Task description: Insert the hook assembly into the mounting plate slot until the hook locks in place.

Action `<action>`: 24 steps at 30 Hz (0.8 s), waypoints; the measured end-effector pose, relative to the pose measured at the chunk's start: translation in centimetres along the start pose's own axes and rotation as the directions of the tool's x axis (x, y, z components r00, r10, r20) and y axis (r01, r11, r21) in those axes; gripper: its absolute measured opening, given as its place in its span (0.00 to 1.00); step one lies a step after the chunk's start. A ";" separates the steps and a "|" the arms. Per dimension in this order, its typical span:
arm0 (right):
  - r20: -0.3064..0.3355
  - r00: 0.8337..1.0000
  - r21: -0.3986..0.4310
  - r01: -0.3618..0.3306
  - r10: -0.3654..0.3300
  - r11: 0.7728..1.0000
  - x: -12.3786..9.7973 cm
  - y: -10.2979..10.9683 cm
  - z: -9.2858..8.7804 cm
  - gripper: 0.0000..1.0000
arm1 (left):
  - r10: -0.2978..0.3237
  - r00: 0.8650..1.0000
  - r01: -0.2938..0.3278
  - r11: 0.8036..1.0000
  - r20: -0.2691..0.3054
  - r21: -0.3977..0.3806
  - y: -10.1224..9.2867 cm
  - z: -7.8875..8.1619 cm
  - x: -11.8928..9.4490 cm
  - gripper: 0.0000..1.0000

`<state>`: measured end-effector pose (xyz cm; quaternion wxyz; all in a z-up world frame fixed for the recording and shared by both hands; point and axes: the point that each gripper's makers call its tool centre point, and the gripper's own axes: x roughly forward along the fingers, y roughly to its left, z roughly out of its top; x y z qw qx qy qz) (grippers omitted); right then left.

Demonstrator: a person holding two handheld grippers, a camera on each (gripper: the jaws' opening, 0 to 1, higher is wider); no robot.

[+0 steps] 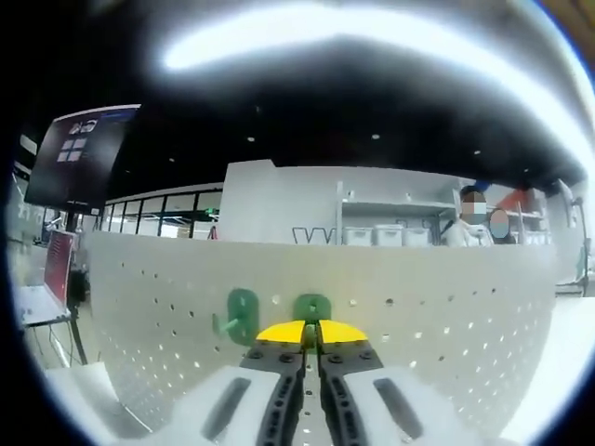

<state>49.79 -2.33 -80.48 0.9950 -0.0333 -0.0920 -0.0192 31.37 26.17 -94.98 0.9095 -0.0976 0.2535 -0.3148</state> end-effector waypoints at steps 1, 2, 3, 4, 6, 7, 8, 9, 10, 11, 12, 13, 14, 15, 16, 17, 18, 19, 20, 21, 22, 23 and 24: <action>-0.005 1.000 0.005 -0.001 0.001 1.000 0.0 0.0 -0.1 0.02 | -0.001 1.000 0.001 1.000 -0.004 0.001 0.0 -0.1 0.0 0.93; -0.030 1.000 0.022 -0.009 0.010 1.000 0.0 0.2 -0.5 0.03 | -0.001 1.000 0.001 1.000 -0.008 0.004 0.0 -0.1 0.0 0.93; -0.031 0.999 0.020 -0.006 0.006 1.000 -0.1 0.1 -0.5 0.04 | -0.002 1.000 0.002 1.000 -0.012 0.004 0.0 -0.2 0.0 0.93; -0.037 0.999 0.019 -0.008 0.009 1.000 -0.2 0.1 -0.5 0.07 | -0.002 1.000 0.002 1.000 -0.013 0.003 0.0 -0.2 0.0 0.94; -0.032 0.999 0.046 -0.002 0.004 0.999 -0.5 -0.1 -0.2 0.12 | -0.005 1.000 0.005 1.000 -0.009 0.001 -0.1 -0.2 -0.1 0.94; -0.028 1.000 0.057 0.000 0.002 0.998 -0.7 -0.3 0.2 0.13 | -0.005 1.000 0.005 1.000 -0.008 0.002 -0.2 -0.2 -0.2 0.94; -0.026 1.000 0.056 0.003 -0.001 0.998 -0.9 -0.4 0.3 0.13 | -0.005 1.000 0.005 1.000 -0.010 0.004 -0.2 -0.2 -0.2 0.94; -0.003 1.000 0.066 0.014 -0.014 0.998 -1.3 -0.7 1.2 0.13 | -0.005 1.000 0.005 1.000 -0.015 0.004 -0.2 -0.4 -0.2 0.94; 0.019 1.000 0.082 0.004 -0.006 0.997 -1.4 -0.7 1.9 0.14 | -0.005 1.000 0.005 1.000 -0.017 0.003 -0.2 -0.4 -0.2 0.94; 0.032 1.000 0.083 -0.003 0.000 0.997 -1.8 -0.7 2.5 0.14 | -0.006 1.000 0.006 1.000 -0.018 0.002 -0.3 -0.5 -0.2 0.94; 0.045 0.999 0.061 -0.001 -0.002 0.998 -2.2 -0.8 3.3 0.14 | -0.009 1.000 0.009 1.000 -0.018 0.000 -0.4 -0.5 -0.2 0.94; 0.051 0.999 0.050 -0.003 0.000 0.999 -2.5 -0.8 3.7 0.14 | -0.011 1.000 0.011 1.000 -0.018 -0.002 -0.4 -0.5 -0.1 0.94; 0.057 0.998 0.040 -0.009 0.007 0.999 -2.8 -0.8 4.3 0.14 | -0.011 1.000 0.011 1.000 -0.024 -0.001 -0.5 -0.6 -0.1 0.95; 0.061 0.998 0.036 -0.016 0.013 0.999 -3.1 -0.8 4.6 0.15 | -0.010 1.000 0.010 1.000 -0.026 0.003 -0.6 -0.6 -0.1 0.94; 0.066 0.998 0.021 -0.025 0.024 0.999 -3.6 -0.7 5.0 0.15 | -0.010 1.000 0.011 1.000 -0.029 0.006 -0.7 -0.7 -0.1 0.94; 0.076 0.997 0.013 -0.021 0.020 1.000 -4.0 -0.9 5.3 0.14 | -0.011 0.999 0.012 1.000 -0.031 0.007 -0.7 -0.7 -0.1 0.94; 0.097 0.995 0.017 -0.021 0.020 1.000 -4.7 -1.1 5.8 0.14 | -0.013 0.999 0.013 1.000 -0.035 0.008 -0.7 -0.8 -0.1 0.94; 0.095 0.995 0.018 -0.028 0.026 0.999 -5.0 -1.2 5.9 0.14 | -0.013 0.999 0.013 1.000 -0.037 0.009 -0.8 -0.8 -0.1 0.94; 0.087 0.996 0.017 -0.033 0.032 0.999 -5.4 -1.2 5.9 0.14 | -0.014 0.999 0.015 1.000 -0.040 0.009 -0.9 -0.9 -0.1 0.94; 0.084 0.996 0.015 -0.034 0.032 0.999 -5.7 -1.3 5.9 0.14 | -0.015 0.999 0.015 1.000 -0.040 0.010 -0.9 -0.9 -0.2 0.94; 0.072 0.996 0.018 -0.050 0.049 0.999 -6.2 -1.2 5.6 0.14 | -0.016 0.999 0.016 1.000 -0.042 0.010 -1.0 -0.9 -0.2 0.94; 0.060 0.996 0.018 -0.061 0.059 0.998 -6.4 -1.2 5.3 0.14 | -0.016 0.999 0.017 1.000 -0.044 0.011 -1.1 -0.9 -0.2 0.94; 0.045 0.997 0.011 -0.068 0.067 0.998 -6.7 -1.0 5.0 0.14 | -0.017 0.999 0.017 1.000 -0.047 0.013 -1.1 -1.0 -0.3 0.94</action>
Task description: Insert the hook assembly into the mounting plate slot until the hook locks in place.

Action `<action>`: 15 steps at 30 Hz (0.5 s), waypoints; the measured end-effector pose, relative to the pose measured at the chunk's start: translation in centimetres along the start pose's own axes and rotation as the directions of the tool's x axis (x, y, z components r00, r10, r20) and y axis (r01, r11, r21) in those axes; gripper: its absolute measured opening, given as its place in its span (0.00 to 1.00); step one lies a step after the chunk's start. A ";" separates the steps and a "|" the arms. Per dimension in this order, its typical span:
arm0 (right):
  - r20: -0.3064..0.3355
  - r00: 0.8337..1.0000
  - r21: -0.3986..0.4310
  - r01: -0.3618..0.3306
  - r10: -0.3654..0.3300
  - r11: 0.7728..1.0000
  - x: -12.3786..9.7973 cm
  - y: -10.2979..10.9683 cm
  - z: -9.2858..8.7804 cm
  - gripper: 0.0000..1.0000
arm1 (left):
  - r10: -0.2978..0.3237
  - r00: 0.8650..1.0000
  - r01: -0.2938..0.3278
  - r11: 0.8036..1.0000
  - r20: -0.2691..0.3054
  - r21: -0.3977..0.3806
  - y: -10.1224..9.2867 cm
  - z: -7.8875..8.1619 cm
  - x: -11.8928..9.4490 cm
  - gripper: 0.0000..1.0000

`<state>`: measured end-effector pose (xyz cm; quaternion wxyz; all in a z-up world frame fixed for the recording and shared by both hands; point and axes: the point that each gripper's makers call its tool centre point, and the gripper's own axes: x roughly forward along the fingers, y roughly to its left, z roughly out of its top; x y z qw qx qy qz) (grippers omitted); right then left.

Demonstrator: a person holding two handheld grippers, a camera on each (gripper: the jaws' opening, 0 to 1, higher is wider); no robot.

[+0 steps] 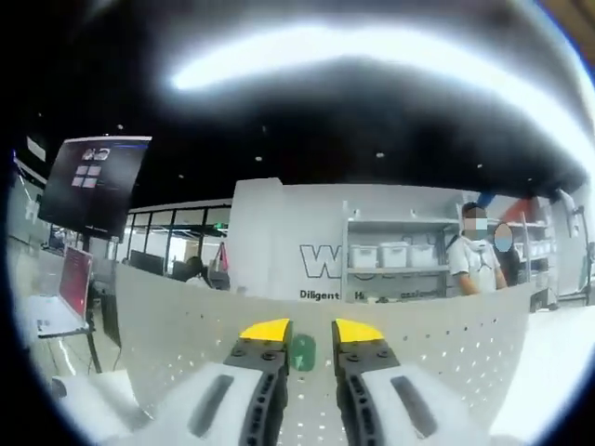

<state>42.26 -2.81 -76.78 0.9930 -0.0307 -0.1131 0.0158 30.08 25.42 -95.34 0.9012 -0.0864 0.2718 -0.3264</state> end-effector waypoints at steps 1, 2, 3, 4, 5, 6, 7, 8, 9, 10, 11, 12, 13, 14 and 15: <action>-0.015 1.000 -0.010 -0.016 0.015 1.000 -0.2 0.2 -0.4 0.14 | 0.001 1.000 -0.001 1.000 -0.004 0.001 0.0 -0.1 0.0 0.94; -0.038 0.999 -0.012 -0.037 0.036 0.999 -0.7 0.5 -1.0 0.14 | 0.001 1.000 -0.001 1.000 -0.009 0.004 -0.1 -0.2 0.0 0.94; -0.046 0.998 -0.011 -0.039 0.038 0.999 -1.0 0.6 -1.4 0.14 | -0.001 1.000 0.001 1.000 -0.009 0.005 -0.2 -0.2 -0.1 0.94; -0.067 0.996 -0.008 -0.054 0.054 0.998 -1.4 0.9 -1.9 0.14 | -0.002 1.000 0.002 1.000 -0.007 0.005 -0.3 -0.2 -0.1 0.94; -0.087 0.994 -0.008 -0.067 0.067 0.998 -1.9 1.2 -2.6 0.14 | -0.004 1.000 0.004 1.000 -0.007 0.003 -0.3 -0.2 -0.2 0.94; -0.105 0.992 -0.012 -0.078 0.077 0.997 -2.2 1.4 -3.0 0.14 | -0.005 1.000 0.005 1.000 -0.008 0.003 -0.4 -0.3 -0.2 0.94; -0.121 0.989 -0.016 -0.089 0.086 0.996 -2.7 1.7 -3.6 0.14 | -0.005 1.000 0.005 1.000 -0.010 0.003 -0.5 -0.4 -0.3 0.94; -0.127 0.987 -0.020 -0.098 0.095 0.995 -3.1 1.9 -3.9 0.14 | -0.005 1.000 0.005 1.000 -0.013 0.004 -0.6 -0.5 -0.3 0.94; -0.162 0.980 -0.025 -0.125 0.119 0.992 -3.7 2.4 -4.8 0.14 | -0.005 1.000 0.005 1.000 -0.013 0.004 -0.6 -0.6 -0.4 0.94; -0.169 0.978 -0.028 -0.127 0.120 0.992 -4.0 2.6 -5.2 0.13 | -0.005 1.000 0.005 1.000 -0.013 0.002 -0.7 -0.7 -0.5 0.94; -0.183 0.975 -0.027 -0.133 0.126 0.991 -4.6 2.8 -5.9 0.13 | -0.005 1.000 0.005 1.000 -0.015 0.000 -0.7 -0.8 -0.5 0.94; -0.188 0.975 -0.028 -0.123 0.115 0.992 -5.1 2.8 -6.3 0.12 | -0.005 1.000 0.005 1.000 -0.015 -0.002 -0.7 -0.9 -0.5 0.94; -0.201 0.973 -0.048 -0.125 0.113 0.991 -5.9 3.0 -7.1 0.11 | -0.006 1.000 0.005 1.000 -0.017 -0.004 -0.7 -1.1 -0.6 0.94; -0.215 0.969 -0.055 -0.135 0.120 0.989 -6.1 3.2 -7.5 0.11 | -0.006 1.000 0.006 1.000 -0.019 -0.007 -0.7 -1.3 -0.6 0.94; -0.263 0.953 -0.052 -0.168 0.148 0.984 -7.0 3.9 -8.9 0.11 | -0.006 1.000 0.006 1.000 -0.023 -0.009 -0.7 -1.5 -0.6 0.94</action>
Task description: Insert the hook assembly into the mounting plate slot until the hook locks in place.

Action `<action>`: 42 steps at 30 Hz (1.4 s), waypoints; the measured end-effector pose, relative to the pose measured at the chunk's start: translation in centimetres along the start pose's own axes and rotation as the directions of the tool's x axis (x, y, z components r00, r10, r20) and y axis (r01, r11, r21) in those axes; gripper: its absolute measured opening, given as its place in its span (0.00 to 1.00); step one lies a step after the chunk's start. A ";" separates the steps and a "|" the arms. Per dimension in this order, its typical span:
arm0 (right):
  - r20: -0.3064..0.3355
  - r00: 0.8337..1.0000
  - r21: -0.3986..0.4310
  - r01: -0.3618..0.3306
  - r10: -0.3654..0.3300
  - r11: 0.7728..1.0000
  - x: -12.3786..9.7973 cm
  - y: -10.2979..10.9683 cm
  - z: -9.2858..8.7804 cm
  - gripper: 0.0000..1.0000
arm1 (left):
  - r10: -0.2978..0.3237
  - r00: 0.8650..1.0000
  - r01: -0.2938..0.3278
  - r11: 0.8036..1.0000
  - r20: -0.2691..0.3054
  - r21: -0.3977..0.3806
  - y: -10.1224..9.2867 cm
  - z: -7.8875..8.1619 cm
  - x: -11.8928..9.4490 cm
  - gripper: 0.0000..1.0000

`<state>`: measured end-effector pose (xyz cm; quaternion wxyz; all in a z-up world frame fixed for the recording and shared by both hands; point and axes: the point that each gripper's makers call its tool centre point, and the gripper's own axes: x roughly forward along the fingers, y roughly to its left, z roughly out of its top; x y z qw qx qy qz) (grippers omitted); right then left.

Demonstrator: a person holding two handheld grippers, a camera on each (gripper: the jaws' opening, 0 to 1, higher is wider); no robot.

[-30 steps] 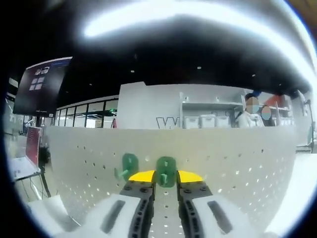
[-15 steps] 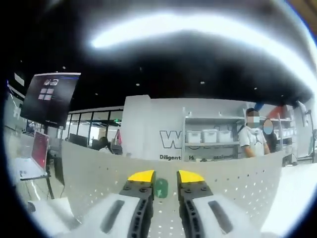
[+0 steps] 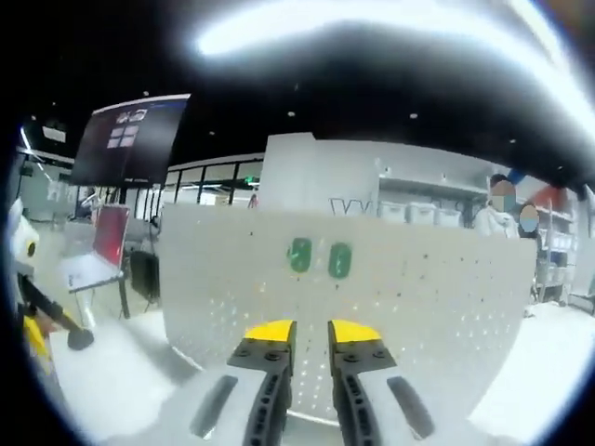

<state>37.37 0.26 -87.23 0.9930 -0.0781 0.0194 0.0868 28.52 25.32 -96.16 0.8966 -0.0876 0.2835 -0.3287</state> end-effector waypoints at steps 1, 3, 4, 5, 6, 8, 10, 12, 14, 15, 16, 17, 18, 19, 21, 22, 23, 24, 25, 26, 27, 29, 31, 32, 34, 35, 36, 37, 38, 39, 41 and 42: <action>-0.010 1.000 0.010 -0.010 0.010 1.000 -0.2 0.4 -0.6 0.11 | 0.001 1.000 -0.001 1.000 -0.002 -0.002 0.0 -0.2 0.0 0.94; -0.045 0.998 -0.008 -0.042 0.042 0.999 -0.8 1.6 -2.1 0.11 | 0.003 1.000 -0.003 1.000 -0.013 -0.008 0.1 -0.7 0.0 0.94; -0.069 0.996 -0.027 -0.063 0.061 0.998 -1.1 2.2 -3.0 0.11 | 0.003 1.000 -0.003 1.000 -0.019 -0.012 0.0 -1.0 0.0 0.94; -0.080 0.993 -0.030 -0.083 0.081 0.996 -1.2 2.7 -3.5 0.11 | 0.003 1.000 -0.003 1.000 -0.021 -0.013 0.0 -1.1 0.0 0.94; -0.101 0.990 -0.027 -0.103 0.100 0.994 -1.4 3.3 -4.4 0.11 | 0.002 1.000 -0.002 1.000 -0.024 -0.015 0.0 -1.3 0.0 0.94; -0.128 0.983 -0.033 -0.134 0.129 0.990 -1.7 4.2 -5.4 0.11 | 0.001 1.000 -0.001 1.000 -0.029 -0.018 0.0 -1.5 0.0 0.93; -0.160 0.975 -0.042 -0.161 0.152 0.986 -1.9 4.9 -6.7 0.11 | 0.004 0.999 -0.005 1.000 -0.034 -0.024 0.1 -1.8 0.0 0.93; -0.199 0.965 -0.011 -0.175 0.169 0.985 -2.0 5.4 -8.1 0.11 | 0.010 0.999 -0.011 1.000 -0.031 -0.025 0.3 -1.9 -0.1 0.94; -0.233 0.951 0.014 -0.207 0.205 0.978 -2.0 6.3 -9.3 0.11 | 0.011 0.999 -0.012 0.999 -0.034 -0.034 0.5 -2.1 -0.2 0.94; -0.245 0.946 0.011 -0.216 0.212 0.976 -2.0 6.6 -9.7 0.11 | 0.013 0.999 -0.015 0.999 -0.040 -0.036 0.6 -2.2 -0.1 0.94; -0.260 0.937 0.014 -0.236 0.232 0.972 -1.9 7.1 -10.3 0.11 | 0.016 0.999 -0.017 0.999 -0.046 -0.038 0.7 -2.4 -0.1 0.94; -0.280 0.927 0.021 -0.254 0.249 0.967 -1.9 7.6 -10.9 0.11 | 0.016 0.998 -0.018 0.999 -0.053 -0.040 0.8 -2.6 -0.1 0.94; -0.294 0.920 0.015 -0.265 0.258 0.964 -1.7 7.9 -11.5 0.11 | 0.013 0.998 -0.016 0.999 -0.056 -0.047 0.8 -2.7 -0.1 0.93; -0.320 0.906 0.018 -0.288 0.279 0.957 -1.7 8.3 -12.2 0.11 | 0.007 0.998 -0.011 0.998 -0.058 -0.060 0.8 -2.8 0.0 0.94; -0.342 0.893 0.023 -0.303 0.293 0.953 -1.2 8.6 -13.1 0.11 | 0.006 0.998 -0.010 0.998 -0.060 -0.067 0.8 -2.9 0.0 0.94; -0.363 0.877 0.028 -0.326 0.313 0.945 -1.2 9.0 -13.7 0.12 | 0.006 0.998 -0.010 0.998 -0.062 -0.068 0.9 -3.0 0.1 0.94; -0.382 0.865 0.031 -0.340 0.326 0.940 -0.9 9.2 -14.3 0.12 | 0.006 0.998 -0.011 0.997 -0.063 -0.070 0.9 -3.1 0.1 0.94; -0.409 0.846 0.037 -0.358 0.341 0.933 -0.8 9.4 -15.0 0.12 | 0.004 0.998 -0.009 0.997 -0.068 -0.075 0.9 -3.4 0.2 0.94; -0.425 0.838 0.039 -0.360 0.342 0.932 -0.5 9.4 -15.6 0.12 | 0.003 0.997 -0.009 0.997 -0.072 -0.078 1.0 -3.5 0.4 0.94; -0.426 0.836 0.034 -0.368 0.347 0.929 -0.1 9.5 -15.8 0.12 | 0.000 0.997 -0.007 0.997 -0.080 -0.080 1.0 -3.8 0.5 0.94; -0.452 0.814 0.038 -0.392 0.366 0.919 -0.1 9.8 -16.4 0.12 | -0.001 0.996 -0.006 0.997 -0.087 -0.080 1.0 -4.0 0.6 0.92; -0.475 0.796 0.029 -0.412 0.375 0.911 0.7 9.9 -17.3 0.12 | -0.006 0.995 -0.002 0.997 -0.100 -0.079 0.9 -4.3 0.7 0.92; -0.492 0.781 0.009 -0.437 0.384 0.900 1.5 10.0 -17.9 0.13 | 0.000 0.995 -0.008 0.997 -0.104 -0.077 1.0 -4.3 0.7 0.93; -0.503 0.771 -0.006 -0.456 0.391 0.890 1.9 10.1 -18.1 0.13 | 0.001 0.994 -0.009 0.997 -0.105 -0.079 1.0 -4.3 0.7 0.93; -0.513 0.759 -0.018 -0.475 0.400 0.880 3.2 10.2 -18.4 0.13 | 0.002 0.994 -0.011 0.996 -0.107 -0.087 1.1 -4.4 0.8 0.93; -0.519 0.751 -0.020 -0.488 0.408 0.873 3.7 10.3 -18.6 0.13 | 0.003 0.994 -0.013 0.996 -0.108 -0.089 1.2 -4.4 0.8 0.93; -0.546 0.732 -0.040 -0.509 0.408 0.860 4.3 10.2 -19.3 0.13 | 0.005 0.994 -0.015 0.996 -0.109 -0.090 1.2 -4.4 0.8 0.93; -0.555 0.725 -0.048 -0.518 0.408 0.854 4.7 10.2 -19.6 0.13 | 0.010 0.994 -0.020 0.996 -0.111 -0.089 1.4 -4.5 0.8 0.93; -0.559 0.718 -0.037 -0.520 0.414 0.853 5.3 10.3 -19.9 0.13 | 0.011 0.993 -0.021 0.996 -0.113 -0.090 1.5 -4.5 0.9 0.92; -0.562 0.717 -0.038 -0.522 0.413 0.852 5.7 10.3 -20.1 0.13 | 0.014 0.993 -0.025 0.995 -0.115 -0.096 1.6 -4.6 0.8 0.92; -0.579 0.701 -0.023 -0.524 0.416 0.851 6.1 10.2 -20.7 0.13 | 0.021 0.994 -0.032 0.994 -0.111 -0.106 2.0 -4.6 0.7 0.92; -0.581 0.697 -0.013 -0.523 0.419 0.852 6.5 10.2 -20.9 0.13 | 0.023 0.993 -0.035 0.993 -0.112 -0.110 2.1 -4.7 0.7 0.92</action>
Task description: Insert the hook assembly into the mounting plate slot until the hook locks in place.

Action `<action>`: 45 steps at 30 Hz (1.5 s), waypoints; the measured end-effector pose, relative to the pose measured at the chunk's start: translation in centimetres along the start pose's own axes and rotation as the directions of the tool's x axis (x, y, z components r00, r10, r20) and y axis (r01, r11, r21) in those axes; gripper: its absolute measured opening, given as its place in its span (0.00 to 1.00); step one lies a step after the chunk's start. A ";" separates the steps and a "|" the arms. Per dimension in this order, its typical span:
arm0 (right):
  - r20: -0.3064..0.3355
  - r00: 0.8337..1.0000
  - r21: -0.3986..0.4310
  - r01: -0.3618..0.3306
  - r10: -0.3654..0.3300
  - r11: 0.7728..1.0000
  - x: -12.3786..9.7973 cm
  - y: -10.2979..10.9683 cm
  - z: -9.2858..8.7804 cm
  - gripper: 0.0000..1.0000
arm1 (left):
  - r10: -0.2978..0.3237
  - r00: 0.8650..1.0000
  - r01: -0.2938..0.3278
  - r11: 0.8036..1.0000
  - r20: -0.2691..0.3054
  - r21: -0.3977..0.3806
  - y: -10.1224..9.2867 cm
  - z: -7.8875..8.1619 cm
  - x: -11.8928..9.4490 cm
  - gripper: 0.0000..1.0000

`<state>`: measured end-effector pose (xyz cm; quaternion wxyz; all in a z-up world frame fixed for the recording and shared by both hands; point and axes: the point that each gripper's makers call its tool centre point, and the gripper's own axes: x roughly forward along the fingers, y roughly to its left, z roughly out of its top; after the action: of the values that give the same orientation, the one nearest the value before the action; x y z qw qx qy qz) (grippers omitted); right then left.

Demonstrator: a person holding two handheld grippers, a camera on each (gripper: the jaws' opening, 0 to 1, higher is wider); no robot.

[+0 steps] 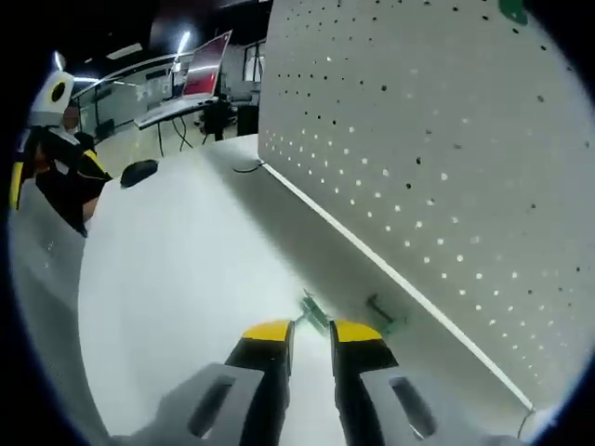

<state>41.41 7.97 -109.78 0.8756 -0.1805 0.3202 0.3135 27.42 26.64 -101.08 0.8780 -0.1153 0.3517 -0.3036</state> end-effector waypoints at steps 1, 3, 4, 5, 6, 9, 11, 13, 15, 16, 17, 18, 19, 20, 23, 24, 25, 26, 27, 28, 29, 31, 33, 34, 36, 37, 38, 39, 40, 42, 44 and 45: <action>0.000 1.000 -0.007 -0.003 0.003 1.000 0.2 -0.1 0.0 0.13 | 0.003 1.000 -0.003 1.000 0.000 -0.007 0.2 -0.2 0.0 0.92; -0.025 0.999 -0.021 -0.027 0.026 0.999 0.8 0.0 -0.4 0.13 | 0.010 1.000 -0.011 1.000 -0.016 -0.022 0.5 -0.6 0.0 0.92; -0.031 0.999 -0.039 -0.035 0.034 0.999 1.1 0.0 -0.4 0.13 | 0.012 1.000 -0.013 1.000 -0.021 -0.025 0.6 -0.9 0.0 0.92; -0.036 0.998 -0.056 -0.045 0.043 0.997 1.3 0.1 -0.4 0.13 | 0.015 1.000 -0.016 1.000 -0.023 -0.026 0.9 -1.0 0.0 0.92; -0.046 0.997 -0.061 -0.059 0.057 0.996 1.5 0.3 -0.5 0.13 | 0.018 1.000 -0.019 0.999 -0.023 -0.028 1.0 -1.1 -0.1 0.92; -0.053 0.995 -0.057 -0.090 0.087 0.994 2.3 0.2 -0.5 0.13 | 0.031 0.999 -0.031 0.999 -0.014 -0.034 1.2 -1.0 -0.2 0.90; -0.079 0.993 -0.074 -0.096 0.090 0.993 2.8 -0.1 -0.9 0.13 | 0.039 0.999 -0.039 0.999 0.004 -0.024 1.3 -0.6 -0.5 0.88; -0.081 0.991 -0.061 -0.111 0.106 0.992 3.0 -0.2 -0.6 0.12 | 0.038 0.999 -0.037 0.999 0.011 -0.029 1.2 -0.4 -0.7 0.89; -0.088 0.990 -0.080 -0.120 0.113 0.990 3.1 -0.3 -0.5 0.08 | 0.037 0.999 -0.037 0.999 0.006 -0.037 1.4 -0.5 -0.7 0.89; -0.096 0.989 -0.088 -0.125 0.116 0.988 3.3 -0.3 -0.6 0.08 | 0.041 0.999 -0.040 0.999 0.006 -0.036 1.5 -0.5 -0.7 0.89; -0.101 0.988 -0.090 -0.128 0.119 0.988 3.4 -0.3 -0.6 0.06 | 0.042 0.999 -0.042 0.998 0.004 -0.036 1.5 -0.5 -0.7 0.89; -0.105 0.987 -0.087 -0.135 0.125 0.987 3.5 -0.3 -0.6 0.05 | 0.044 0.999 -0.044 0.998 0.003 -0.039 1.6 -0.5 -0.7 0.89; -0.111 0.985 -0.082 -0.144 0.135 0.986 3.5 -0.3 -0.6 0.03 | 0.045 0.999 -0.045 0.998 0.003 -0.041 1.5 -0.5 -0.7 0.89; -0.112 0.985 -0.078 -0.144 0.135 0.987 3.5 -0.3 -0.5 0.03 | 0.046 0.999 -0.046 0.998 0.004 -0.044 1.6 -0.5 -0.7 0.89; -0.112 0.984 -0.073 -0.146 0.138 0.987 3.6 -0.3 -0.5 0.00 | 0.045 0.999 -0.045 0.998 0.003 -0.046 1.5 -0.4 -0.6 0.89; -0.112 0.983 -0.059 -0.152 0.144 0.987 3.6 -0.1 -0.5 0.00 | 0.045 0.999 -0.044 0.998 0.002 -0.045 1.5 -0.4 -0.6 0.89; -0.109 0.983 -0.041 -0.152 0.147 0.988 3.6 -0.1 -0.5 0.00 | 0.044 0.999 -0.044 0.998 0.000 -0.043 1.5 -0.4 -0.6 0.88; -0.095 0.984 0.002 -0.153 0.153 0.988 3.7 -0.1 -0.4 0.00 | 0.043 0.999 -0.043 0.998 0.000 -0.042 1.4 -0.3 -0.5 0.89; -0.088 0.984 0.024 -0.151 0.152 0.988 3.7 -0.1 -0.4 0.00 | 0.043 0.999 -0.043 0.998 0.001 -0.041 1.4 -0.2 -0.5 0.89; -0.078 0.987 0.041 -0.141 0.143 0.989 3.7 -0.4 -0.4 0.00 | 0.043 0.999 -0.043 0.998 0.000 -0.040 1.4 -0.2 -0.5 0.89; -0.072 0.989 0.052 -0.128 0.132 0.990 3.6 -0.6 -0.3 0.00 | 0.043 0.999 -0.042 0.998 0.002 -0.038 1.4 -0.1 -0.6 0.88; -0.041 0.994 0.062 -0.103 0.106 0.993 3.2 -0.9 0.4 0.00 | 0.044 0.999 -0.044 0.998 0.005 -0.035 1.3 0.2 -0.7 0.88; -0.012 0.996 0.064 -0.090 0.091 0.994 2.7 -0.9 1.2 0.00 | 0.045 0.999 -0.044 0.999 0.011 -0.032 1.3 0.5 -0.8 0.88; 0.002 0.997 0.060 -0.083 0.083 0.995 2.4 -0.9 1.6 0.00 | 0.044 0.999 -0.044 0.999 0.018 -0.030 1.3 0.7 -0.9 0.88; 0.042 0.997 0.061 -0.062 0.059 0.996 1.8 -1.2 2.8 0.00 | 0.043 0.999 -0.042 0.999 0.020 -0.032 1.2 1.1 -0.9 0.88; 0.058 0.997 0.065 -0.055 0.051 0.996 1.5 -1.3 3.3 0.00 | 0.042 0.999 -0.041 0.999 0.023 -0.031 1.2 1.3 -0.8 0.88; 0.081 0.996 0.068 -0.046 0.040 0.997 1.0 -1.3 4.1 0.00 | 0.039 0.999 -0.039 0.999 0.030 -0.026 1.1 1.6 -0.7 0.89; 0.092 0.995 0.070 -0.042 0.036 0.997 0.7 -1.4 4.5 0.00 | 0.037 0.999 -0.037 0.999 0.033 -0.024 1.1 1.9 -0.7 0.89; 0.114 0.993 0.069 -0.035 0.027 0.997 0.2 -1.4 5.3 0.00 | 0.036 0.999 -0.035 0.999 0.037 -0.021 1.0 2.1 -0.7 0.89; 0.145 0.989 0.067 -0.036 0.026 0.997 -0.6 -1.4 6.2 0.00 | 0.029 0.999 -0.028 1.000 0.045 -0.011 0.6 2.8 -0.8 0.89; 0.173 0.985 0.089 -0.036 0.020 0.995 -1.2 -1.5 6.8 0.00 | 0.027 0.998 -0.026 1.000 0.057 -0.006 0.5 3.4 -0.9 0.88; 0.183 0.983 0.101 -0.036 0.017 0.994 -1.5 -1.5 7.0 0.00 | 0.025 0.998 -0.024 1.000 0.060 -0.007 0.5 3.6 -0.9 0.88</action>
<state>44.71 9.82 -103.50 0.9050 -0.1008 0.2573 0.3234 29.60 27.53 -98.17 0.8915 -0.1227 0.3274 -0.2882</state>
